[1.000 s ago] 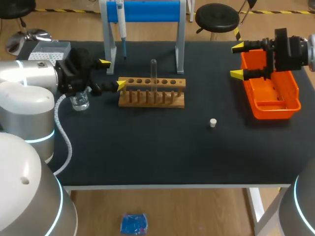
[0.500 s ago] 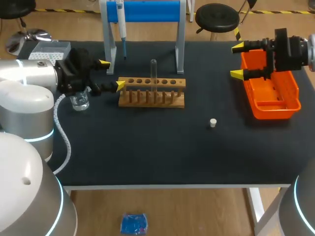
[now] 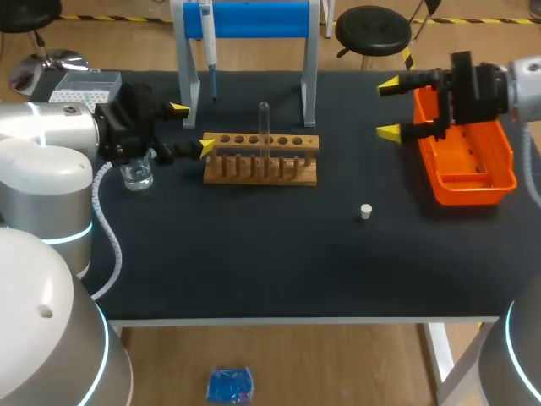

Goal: Invert the test tube, pick up the pipette, mount the tip to pipette, aspirate from beaker and dispense into the tube, eject the tip, return the pipette, and cap with the stopper.

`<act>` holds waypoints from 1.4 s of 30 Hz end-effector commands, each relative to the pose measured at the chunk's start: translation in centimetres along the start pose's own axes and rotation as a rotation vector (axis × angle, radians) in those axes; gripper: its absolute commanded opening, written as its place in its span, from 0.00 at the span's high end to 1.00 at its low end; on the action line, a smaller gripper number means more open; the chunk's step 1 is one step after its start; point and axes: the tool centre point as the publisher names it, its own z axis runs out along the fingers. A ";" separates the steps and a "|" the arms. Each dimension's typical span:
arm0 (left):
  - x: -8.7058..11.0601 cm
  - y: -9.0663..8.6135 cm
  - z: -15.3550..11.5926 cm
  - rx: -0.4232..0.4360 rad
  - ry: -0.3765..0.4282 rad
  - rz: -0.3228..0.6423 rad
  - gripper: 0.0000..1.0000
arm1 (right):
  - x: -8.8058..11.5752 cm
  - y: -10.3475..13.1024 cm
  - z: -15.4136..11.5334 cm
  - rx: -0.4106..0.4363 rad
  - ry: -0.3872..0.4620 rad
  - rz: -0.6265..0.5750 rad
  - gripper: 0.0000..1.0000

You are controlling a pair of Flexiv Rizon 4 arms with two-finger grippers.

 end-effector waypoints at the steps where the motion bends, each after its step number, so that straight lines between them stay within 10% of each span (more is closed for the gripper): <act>1: -0.1 0.0 0.0 -0.004 0.003 0.000 0.00 | -1.9 -0.5 5.2 -0.012 0.061 -0.016 0.00; 21: -0.1 0.0 0.0 -0.004 0.003 0.000 0.00 | -3.3 -1.7 15.7 -0.207 0.191 -0.001 0.00; 42: -0.1 0.0 0.0 -0.004 0.003 0.000 0.00 | -5.7 -2.0 21.0 -0.360 0.256 0.110 0.00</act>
